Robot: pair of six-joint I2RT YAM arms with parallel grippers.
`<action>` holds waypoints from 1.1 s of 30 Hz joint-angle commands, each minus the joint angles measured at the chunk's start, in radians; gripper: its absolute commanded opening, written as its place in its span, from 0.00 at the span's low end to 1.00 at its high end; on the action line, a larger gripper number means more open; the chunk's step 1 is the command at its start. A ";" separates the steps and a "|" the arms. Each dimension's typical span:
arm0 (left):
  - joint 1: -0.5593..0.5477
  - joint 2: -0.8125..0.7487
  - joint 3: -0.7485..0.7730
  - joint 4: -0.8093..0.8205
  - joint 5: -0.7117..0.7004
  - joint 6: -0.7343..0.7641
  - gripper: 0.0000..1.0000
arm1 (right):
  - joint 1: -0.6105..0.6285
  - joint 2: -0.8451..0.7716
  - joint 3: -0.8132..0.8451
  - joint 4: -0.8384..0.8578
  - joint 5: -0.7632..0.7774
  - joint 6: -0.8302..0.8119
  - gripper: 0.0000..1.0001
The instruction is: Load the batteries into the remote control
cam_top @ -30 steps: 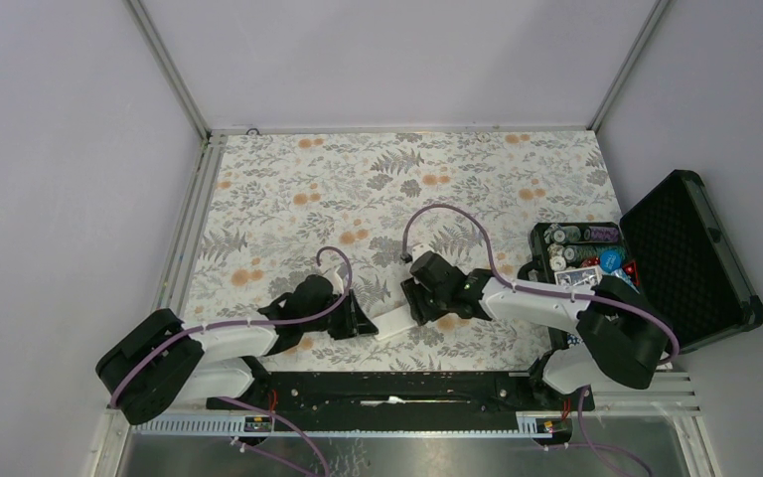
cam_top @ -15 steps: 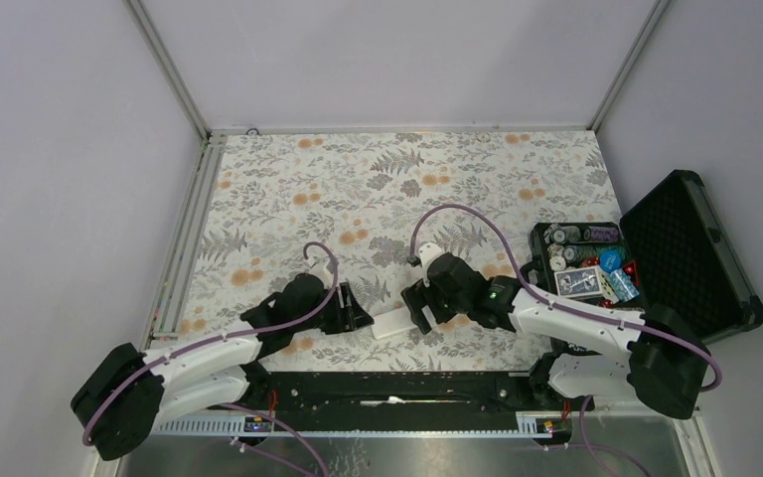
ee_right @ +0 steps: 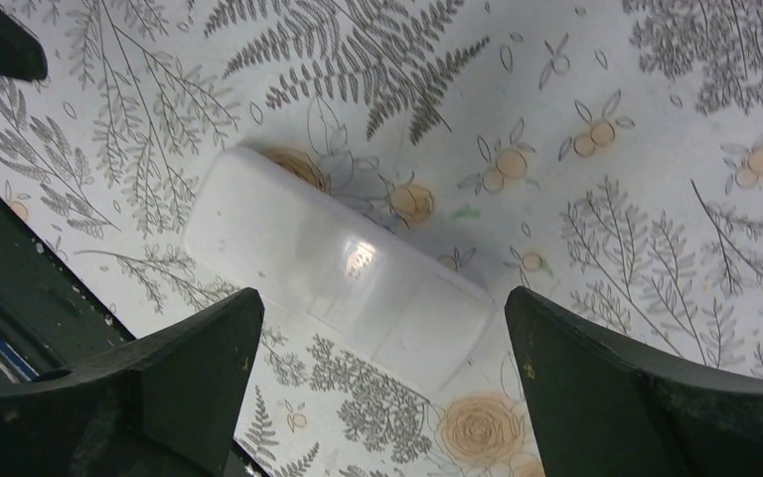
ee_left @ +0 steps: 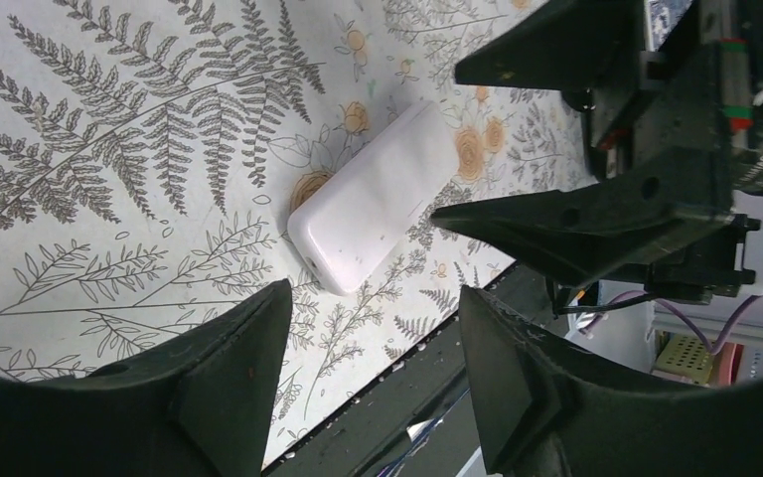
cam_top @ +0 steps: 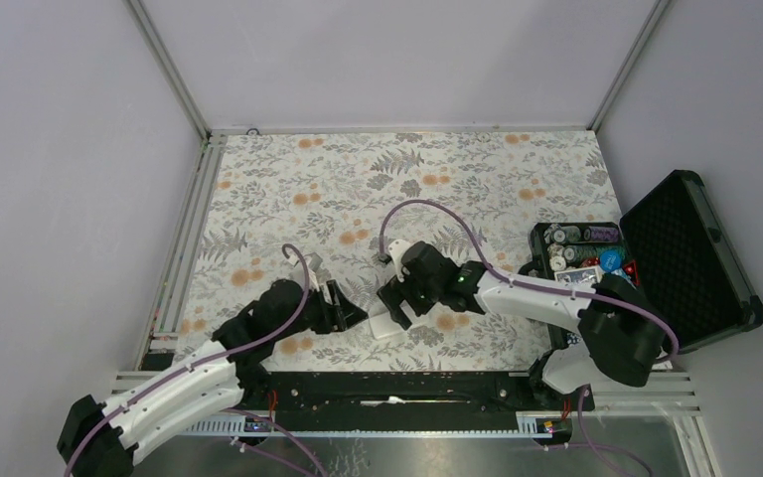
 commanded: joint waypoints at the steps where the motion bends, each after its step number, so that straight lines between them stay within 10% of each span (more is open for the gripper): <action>1: 0.004 -0.063 0.015 -0.043 -0.012 0.019 0.65 | 0.005 0.069 0.080 0.030 -0.077 -0.034 1.00; 33: 0.004 -0.205 0.042 -0.179 -0.023 0.038 0.69 | -0.022 0.100 -0.088 0.058 -0.275 0.104 0.97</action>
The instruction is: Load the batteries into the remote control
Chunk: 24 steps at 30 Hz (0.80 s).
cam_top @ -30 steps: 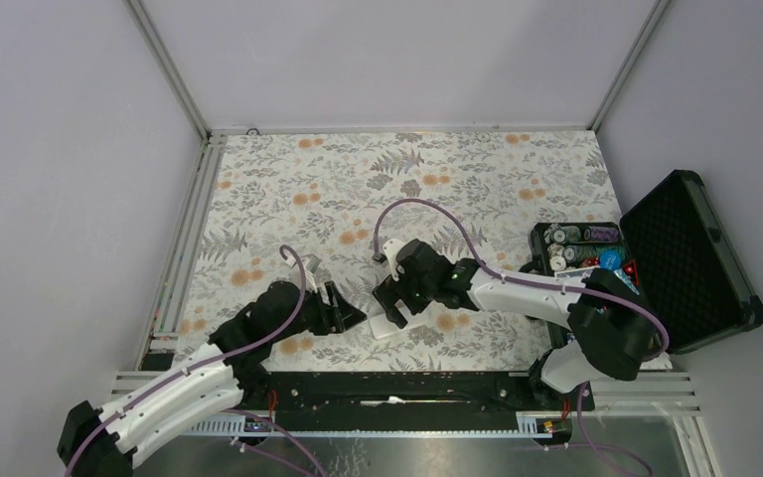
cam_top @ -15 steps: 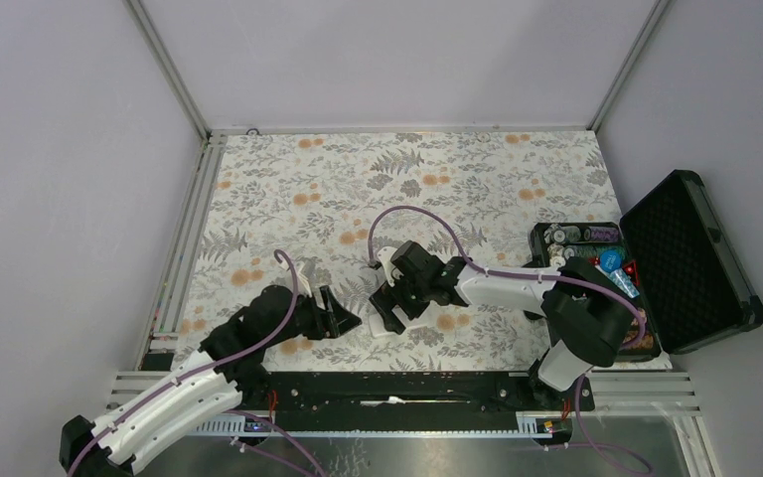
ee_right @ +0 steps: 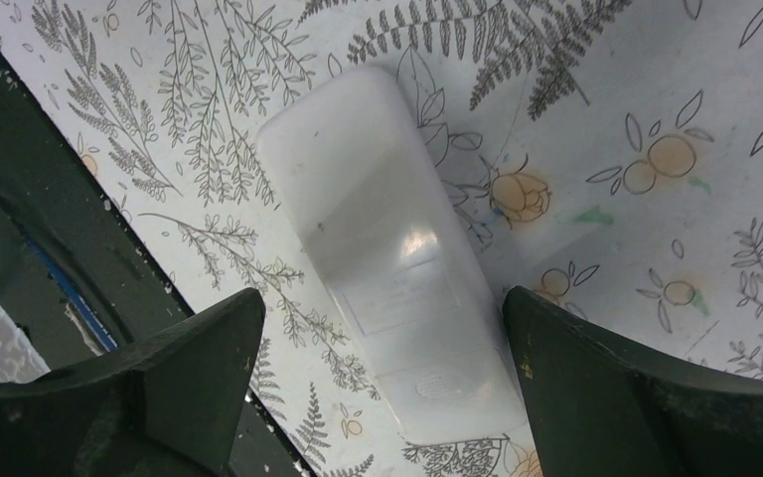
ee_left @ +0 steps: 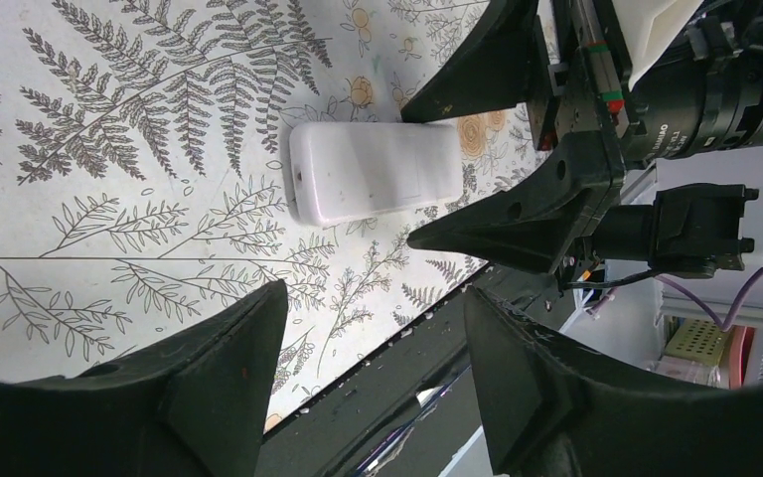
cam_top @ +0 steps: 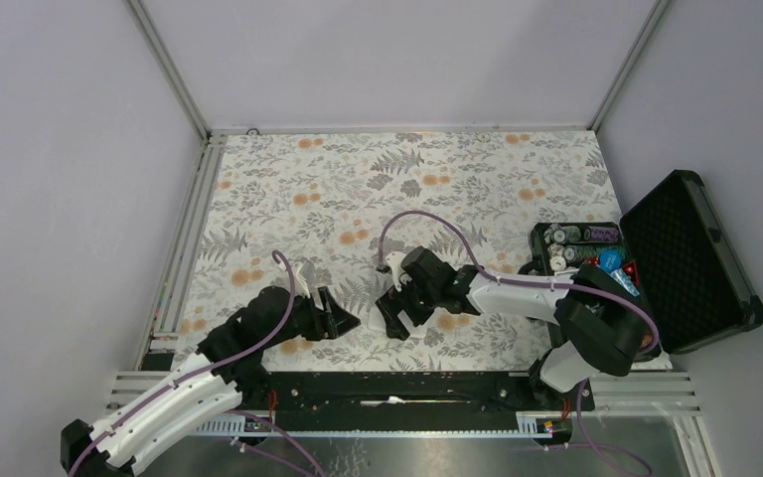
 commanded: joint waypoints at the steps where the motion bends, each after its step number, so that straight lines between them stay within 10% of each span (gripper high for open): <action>1: 0.004 -0.012 0.029 0.030 -0.017 0.011 0.69 | 0.006 -0.029 -0.076 -0.030 -0.048 0.076 0.97; 24: 0.003 0.026 0.034 0.049 -0.012 0.009 0.69 | 0.201 -0.007 -0.054 -0.146 0.370 0.252 0.98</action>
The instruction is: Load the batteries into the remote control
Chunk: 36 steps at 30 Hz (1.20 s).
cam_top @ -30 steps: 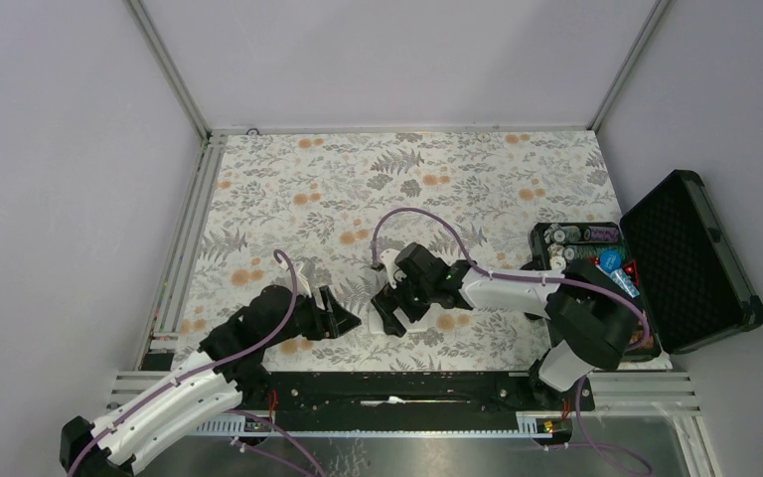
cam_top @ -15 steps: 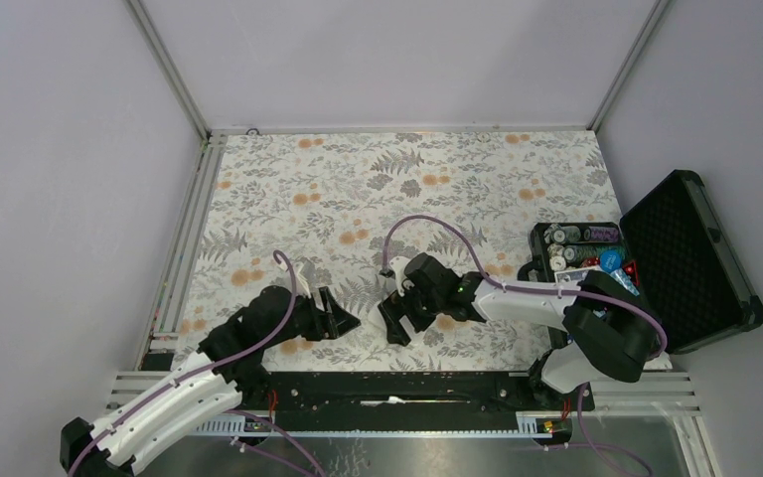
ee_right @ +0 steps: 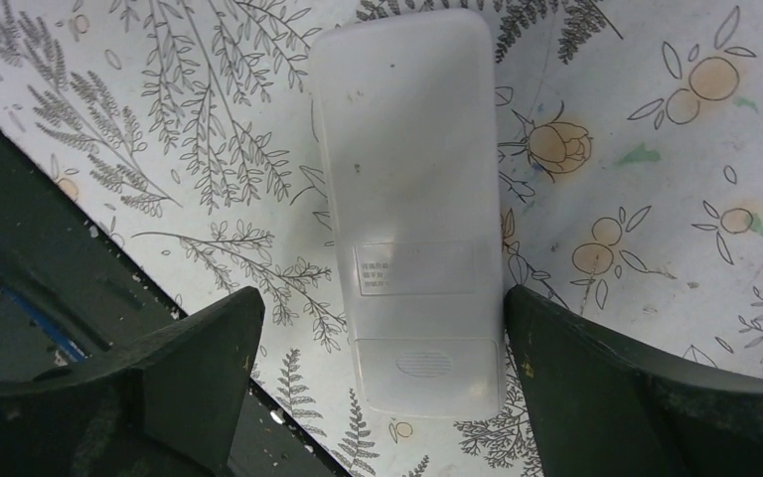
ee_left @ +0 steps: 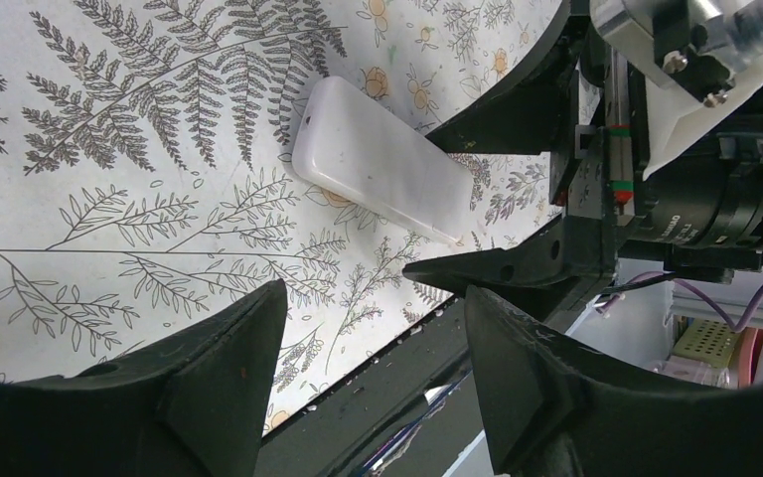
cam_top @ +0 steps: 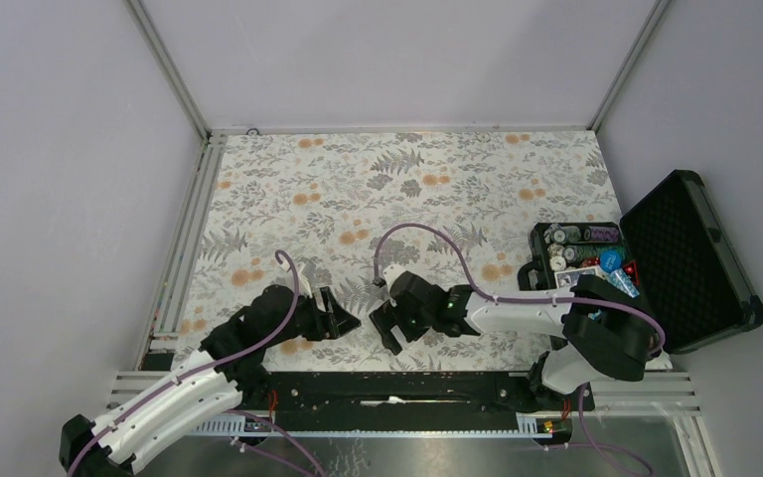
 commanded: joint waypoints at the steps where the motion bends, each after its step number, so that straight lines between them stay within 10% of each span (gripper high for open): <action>1: 0.004 -0.012 0.034 0.038 -0.016 0.009 0.69 | 0.048 0.056 0.017 -0.194 0.158 0.079 0.97; 19: 0.003 -0.075 0.024 -0.003 -0.037 0.006 0.69 | 0.169 0.173 0.094 -0.329 0.279 0.180 0.69; 28: 0.004 -0.088 0.002 0.007 -0.041 -0.007 0.70 | 0.179 0.125 0.065 -0.315 0.264 0.213 0.26; 36: 0.005 -0.093 -0.034 0.104 0.027 -0.012 0.88 | 0.169 -0.032 0.035 -0.257 0.236 0.212 0.18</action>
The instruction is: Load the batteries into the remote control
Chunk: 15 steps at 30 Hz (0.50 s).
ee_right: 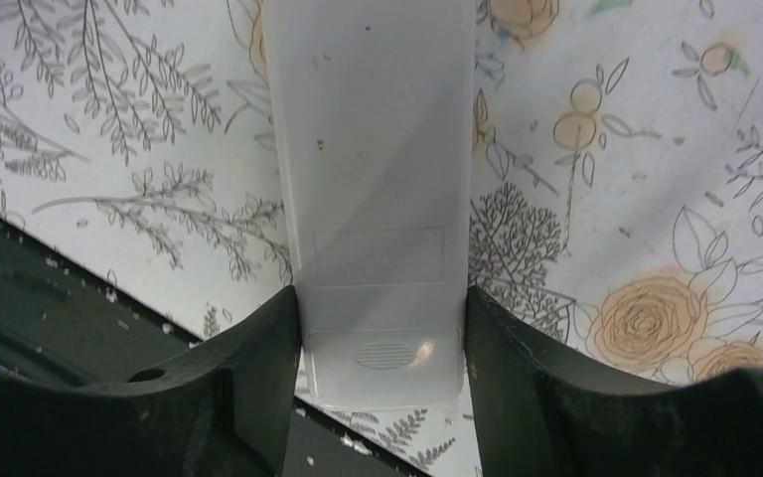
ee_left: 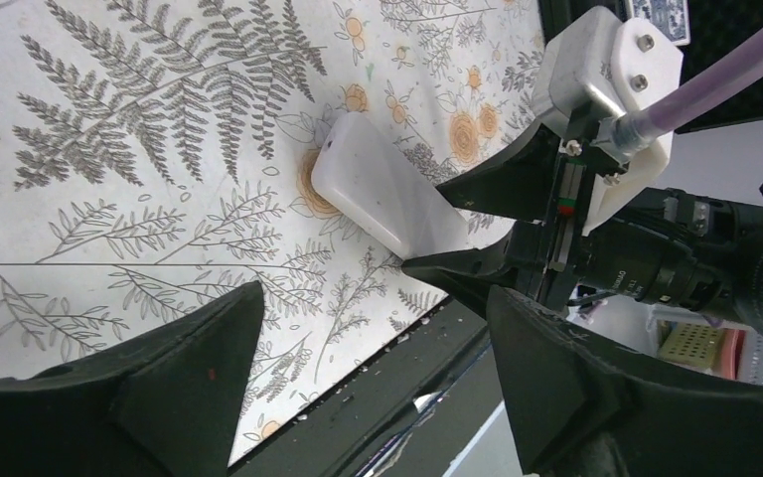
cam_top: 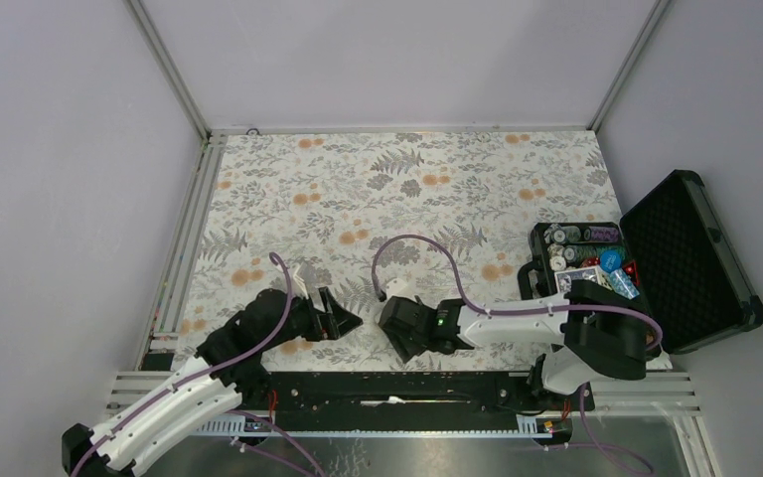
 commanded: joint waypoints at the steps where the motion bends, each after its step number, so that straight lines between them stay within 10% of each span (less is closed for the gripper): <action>1: 0.004 -0.017 -0.021 0.109 0.039 -0.009 0.91 | -0.003 -0.095 -0.045 -0.028 -0.073 0.032 0.17; 15: 0.021 -0.037 -0.118 0.433 0.194 -0.084 0.99 | -0.110 -0.452 -0.162 0.163 -0.280 0.086 0.12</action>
